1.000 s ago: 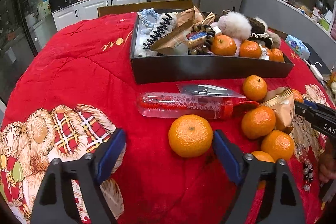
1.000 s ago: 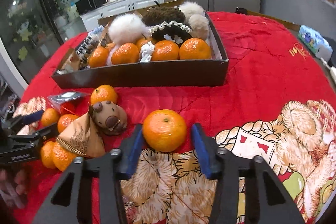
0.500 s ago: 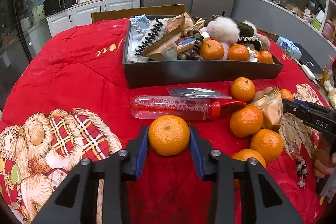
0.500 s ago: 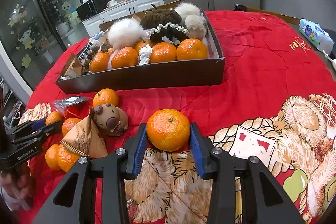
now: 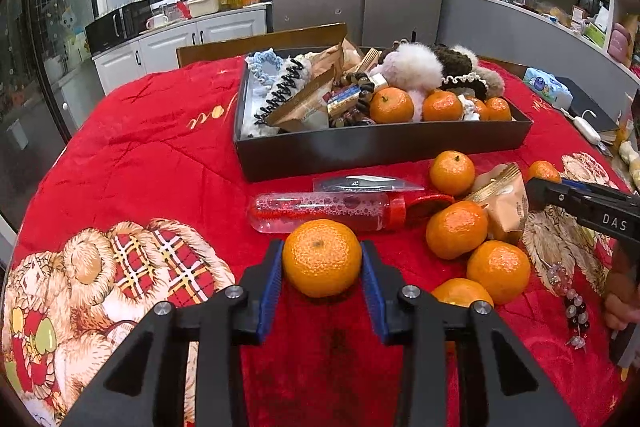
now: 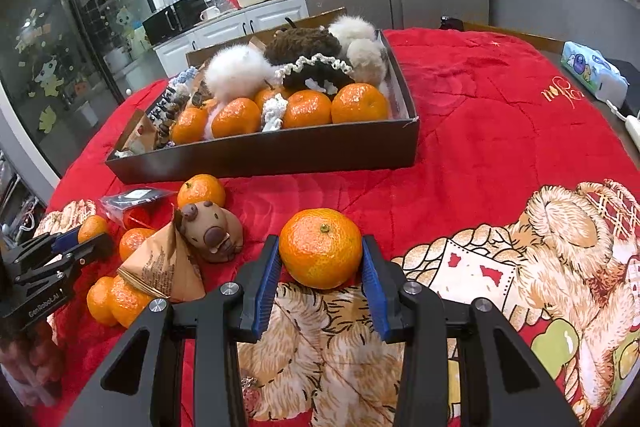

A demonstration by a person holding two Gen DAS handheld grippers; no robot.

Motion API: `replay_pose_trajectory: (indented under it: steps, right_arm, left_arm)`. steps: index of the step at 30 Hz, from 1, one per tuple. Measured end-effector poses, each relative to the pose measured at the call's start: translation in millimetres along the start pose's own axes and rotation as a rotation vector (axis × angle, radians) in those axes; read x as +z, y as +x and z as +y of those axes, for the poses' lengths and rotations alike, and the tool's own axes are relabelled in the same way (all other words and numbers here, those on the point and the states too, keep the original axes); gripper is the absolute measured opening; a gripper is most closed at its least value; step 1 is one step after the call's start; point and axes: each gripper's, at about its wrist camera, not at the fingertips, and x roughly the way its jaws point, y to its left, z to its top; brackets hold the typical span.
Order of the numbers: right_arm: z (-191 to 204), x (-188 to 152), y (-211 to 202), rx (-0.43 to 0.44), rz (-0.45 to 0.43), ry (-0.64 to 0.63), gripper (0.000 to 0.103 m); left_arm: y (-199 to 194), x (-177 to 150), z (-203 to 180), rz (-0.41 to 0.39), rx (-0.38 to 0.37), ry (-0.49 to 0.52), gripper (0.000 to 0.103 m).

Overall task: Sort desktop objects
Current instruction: 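Carry both held oranges up and over the black tray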

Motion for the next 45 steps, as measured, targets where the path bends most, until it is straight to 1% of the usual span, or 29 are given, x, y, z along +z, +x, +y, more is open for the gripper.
replay_pose_trajectory:
  steps: [4,5,10,17,21,24,27,29,32,34,38,45]
  right_arm:
    - [3.4,-0.7,-6.6,0.016,-0.035,-0.017,0.038]
    - [5.1,-0.8,-8.5,0.020,-0.045,-0.026,0.038]
    - [11.3,-1.0,-14.8,0.025,-0.078,-0.057,0.038]
    - [4.1,0.2,-17.0,0.064,-0.093,-0.017,0.038]
    - [7.2,-1.2,-23.5,0.089,-0.125,-0.024,0.038]
    - [14.2,-2.1,-27.8,0.098,-0.147,-0.054,0.038]
    - [20.1,-2.2,-30.0,0.098,-0.156,-0.079,0.038]
    - [22.7,-2.0,-29.7,0.105,-0.153,-0.087,0.038]
    - [27.7,-1.6,-29.1,0.102,-0.151,-0.105,0.038]
    - [33.4,-1.2,-28.2,0.076,-0.145,-0.123,0.038]
    - [45.6,0.9,-26.9,0.079,-0.131,-0.149,0.038]
    - [67.5,19.9,-26.7,0.088,-0.139,-0.182,0.038]
  left_arm:
    - [-5.4,-0.6,-3.0,-0.004,-0.009,0.009,0.039]
    - [-16.6,-7.3,-7.2,-0.009,-0.009,0.014,0.039]
    - [-24.5,-7.4,-11.6,-0.045,-0.015,0.036,0.039]
    - [-36.2,-5.9,-10.2,-0.123,-0.044,0.041,0.039]
    - [-42.2,-5.3,-12.7,-0.154,-0.051,0.057,0.039]
    - [-42.6,-4.1,-13.6,-0.157,-0.058,0.062,0.039]
    - [-41.6,-2.8,-9.5,-0.157,-0.071,0.046,0.039]
    - [-39.4,-1.2,-6.9,-0.152,-0.075,0.029,0.039]
    - [-35.5,1.7,-3.4,-0.138,-0.058,0.011,0.039]
    - [-34.4,3.8,-2.1,-0.138,-0.055,0.010,0.039]
    - [-35.9,10.3,0.7,-0.142,-0.054,0.010,0.039]
    - [-37.6,33.2,12.6,-0.149,-0.058,-0.009,0.039]
